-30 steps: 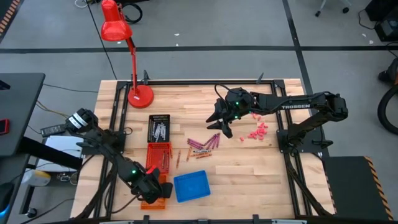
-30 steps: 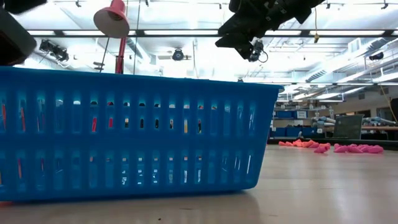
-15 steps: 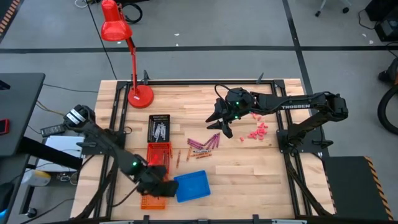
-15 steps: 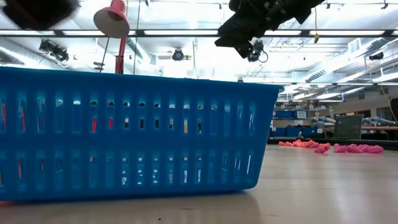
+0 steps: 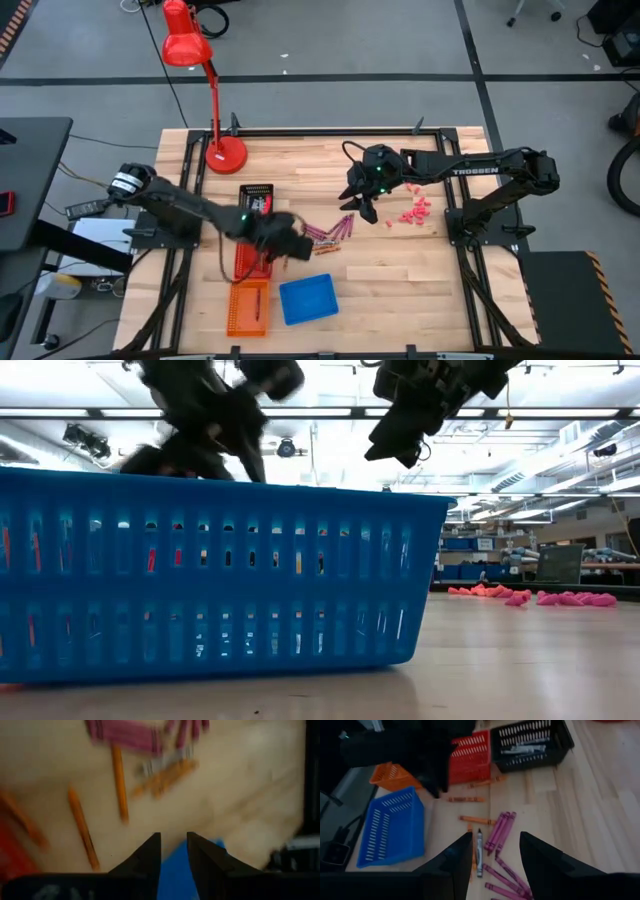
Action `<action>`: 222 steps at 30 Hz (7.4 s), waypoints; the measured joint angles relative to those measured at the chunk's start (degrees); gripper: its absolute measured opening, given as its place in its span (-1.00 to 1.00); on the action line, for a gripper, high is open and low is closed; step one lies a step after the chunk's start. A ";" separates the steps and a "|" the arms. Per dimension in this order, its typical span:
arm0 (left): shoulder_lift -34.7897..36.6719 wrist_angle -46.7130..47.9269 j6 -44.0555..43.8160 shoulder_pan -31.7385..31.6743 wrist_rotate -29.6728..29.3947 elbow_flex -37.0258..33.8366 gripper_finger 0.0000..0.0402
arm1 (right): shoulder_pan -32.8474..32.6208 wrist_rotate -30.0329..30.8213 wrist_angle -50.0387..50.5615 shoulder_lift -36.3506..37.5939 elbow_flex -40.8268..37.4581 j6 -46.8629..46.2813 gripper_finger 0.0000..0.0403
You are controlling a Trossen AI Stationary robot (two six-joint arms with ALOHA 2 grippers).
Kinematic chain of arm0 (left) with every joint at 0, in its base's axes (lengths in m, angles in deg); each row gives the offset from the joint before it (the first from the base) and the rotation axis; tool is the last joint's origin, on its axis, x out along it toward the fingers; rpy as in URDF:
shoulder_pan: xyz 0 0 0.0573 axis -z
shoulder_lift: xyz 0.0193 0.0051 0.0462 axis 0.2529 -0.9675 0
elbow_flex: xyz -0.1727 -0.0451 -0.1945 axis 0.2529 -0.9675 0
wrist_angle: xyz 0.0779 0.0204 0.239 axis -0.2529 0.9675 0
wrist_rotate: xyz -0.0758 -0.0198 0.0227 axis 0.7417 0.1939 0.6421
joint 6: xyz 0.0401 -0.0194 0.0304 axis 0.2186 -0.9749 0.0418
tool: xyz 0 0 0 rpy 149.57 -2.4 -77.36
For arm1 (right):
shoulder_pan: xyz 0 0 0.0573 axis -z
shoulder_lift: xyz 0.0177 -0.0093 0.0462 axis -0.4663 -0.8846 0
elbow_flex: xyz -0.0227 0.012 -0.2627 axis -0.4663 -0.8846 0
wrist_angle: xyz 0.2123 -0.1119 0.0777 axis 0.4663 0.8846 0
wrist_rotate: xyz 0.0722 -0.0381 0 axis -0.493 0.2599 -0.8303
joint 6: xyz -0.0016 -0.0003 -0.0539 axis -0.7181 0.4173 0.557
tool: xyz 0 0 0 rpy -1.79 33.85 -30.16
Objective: Sort crayons
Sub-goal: Put the orange crayon into the blue bin, then put the red crayon into the orange bin
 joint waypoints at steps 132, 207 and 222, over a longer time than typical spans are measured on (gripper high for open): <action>-18.67 10.25 86.70 -18.04 2.59 19.39 -0.48 | 0.32 9.46 18.12 0.04 0.02 0.75 -0.17; -29.12 -13.32 62.54 -11.76 -9.22 16.40 -0.19 | 3.34 15.08 21.16 11.82 0.00 -4.13 -0.17; -30.46 -10.64 59.27 -11.73 -9.44 16.61 -0.25 | 3.28 14.44 20.81 11.63 0.00 -3.80 -0.17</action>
